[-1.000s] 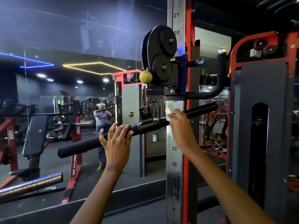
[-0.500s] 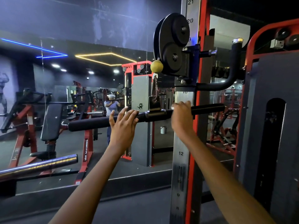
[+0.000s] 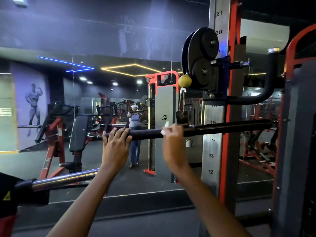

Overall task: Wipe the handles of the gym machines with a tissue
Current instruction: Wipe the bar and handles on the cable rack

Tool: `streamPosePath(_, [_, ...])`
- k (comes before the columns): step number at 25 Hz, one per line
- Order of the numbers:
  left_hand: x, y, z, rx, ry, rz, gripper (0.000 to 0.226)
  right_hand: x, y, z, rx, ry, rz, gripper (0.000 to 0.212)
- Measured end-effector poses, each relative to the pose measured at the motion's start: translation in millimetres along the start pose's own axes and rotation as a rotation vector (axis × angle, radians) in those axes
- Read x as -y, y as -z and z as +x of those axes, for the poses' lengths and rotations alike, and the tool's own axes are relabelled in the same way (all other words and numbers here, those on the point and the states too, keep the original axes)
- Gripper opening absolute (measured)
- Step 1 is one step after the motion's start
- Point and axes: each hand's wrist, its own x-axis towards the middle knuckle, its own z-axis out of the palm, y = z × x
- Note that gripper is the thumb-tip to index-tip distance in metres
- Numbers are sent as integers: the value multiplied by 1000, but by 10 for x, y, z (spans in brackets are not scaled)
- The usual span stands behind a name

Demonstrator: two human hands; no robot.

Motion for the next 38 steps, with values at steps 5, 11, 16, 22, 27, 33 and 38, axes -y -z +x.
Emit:
streamPosePath(5, [183,54,-16,-157,-70,-28,45,-138,25,20,-73,64,-45,19])
streamPosePath(11, [300,24,-84,-229,-153,-160,37,433,-355,-155,-28,76,-44,25])
streamPosePath(16, [459,1,-258,-159,-165,-231,42,309,-246,-101,-28,127,-130,23])
streamPosePath(22, [413,-129,-477,-126,-187,-350,48,702,-480,-152,83,82,-307,25])
streamPosePath(27, [401,-135,-521,-79,-171,-413,46,330,-194,17,69,24,-356,26])
streamPosePath(33, [301,-216,-594,-116,-198,-425,47,732,-426,-291,125,176,-358,28])
streamPosePath(38, [346,-236,-645,-91,-204,-456,48,250,-21,-96,60,5,-393,31])
